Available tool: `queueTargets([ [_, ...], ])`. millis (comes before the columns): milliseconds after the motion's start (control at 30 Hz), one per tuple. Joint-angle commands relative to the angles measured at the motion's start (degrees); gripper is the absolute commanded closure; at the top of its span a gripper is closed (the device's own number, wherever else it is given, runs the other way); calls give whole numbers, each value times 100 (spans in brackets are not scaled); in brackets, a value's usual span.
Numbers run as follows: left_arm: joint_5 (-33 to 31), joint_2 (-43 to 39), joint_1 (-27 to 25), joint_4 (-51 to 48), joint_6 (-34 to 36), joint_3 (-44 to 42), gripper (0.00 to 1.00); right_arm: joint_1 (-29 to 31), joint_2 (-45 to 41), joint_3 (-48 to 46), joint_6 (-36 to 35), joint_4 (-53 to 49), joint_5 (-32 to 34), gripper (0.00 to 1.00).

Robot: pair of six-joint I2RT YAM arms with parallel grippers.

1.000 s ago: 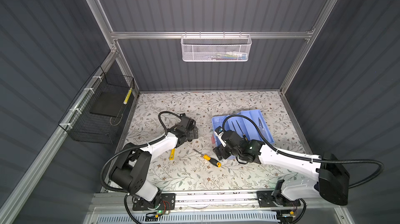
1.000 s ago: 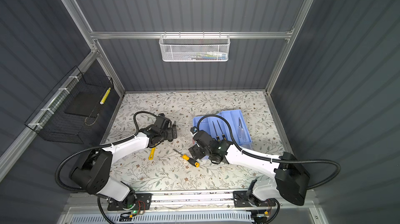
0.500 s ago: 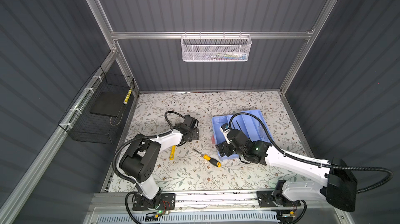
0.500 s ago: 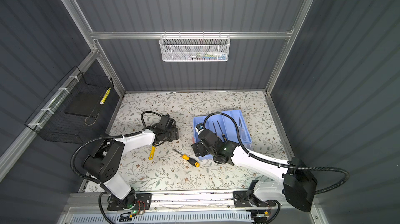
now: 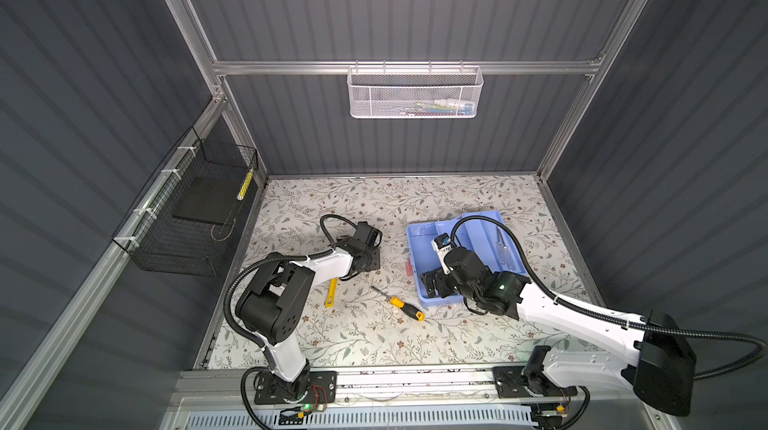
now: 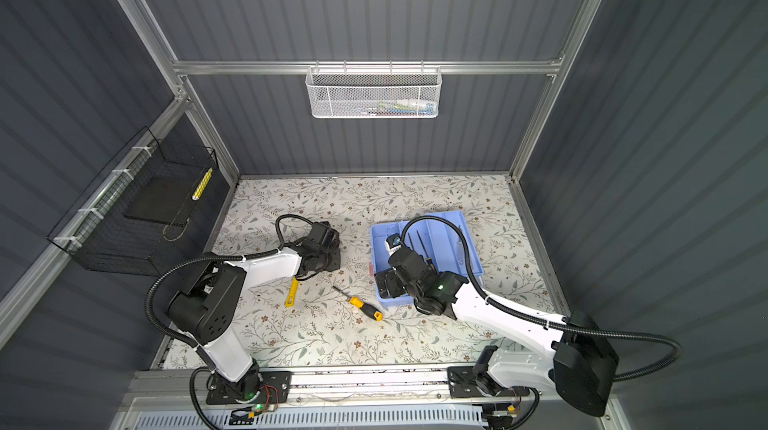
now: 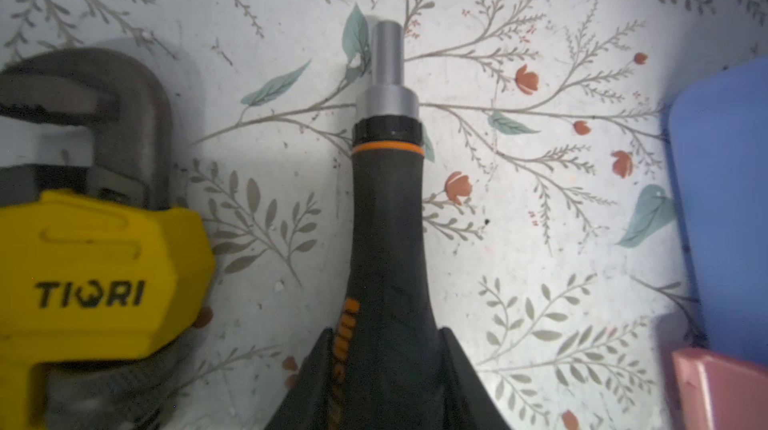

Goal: Pack the tool kit
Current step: 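Grasp the black-orange ratchet screwdriver with the left gripper and lift it, then pass the ratchet screwdriver from the left gripper into the right gripper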

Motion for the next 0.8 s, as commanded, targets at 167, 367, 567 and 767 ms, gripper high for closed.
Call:
queueTargets([
  [167, 739, -752, 18, 689, -144, -346, 87, -363, 0, -29, 595, 183, -195, 1],
  [367, 949, -1303, -298, 1097, -368, -591, 88, -605, 214, 109, 893, 404, -500, 5],
  [567, 784, -1651, -897, 1273, -599, -656, 88, -854, 442, 225, 1277, 805, -913, 12],
  [767, 714, -1798, -1377, 1287, -839, -672, 88, -908, 695, 388, 1431, 1092, -1142, 18],
])
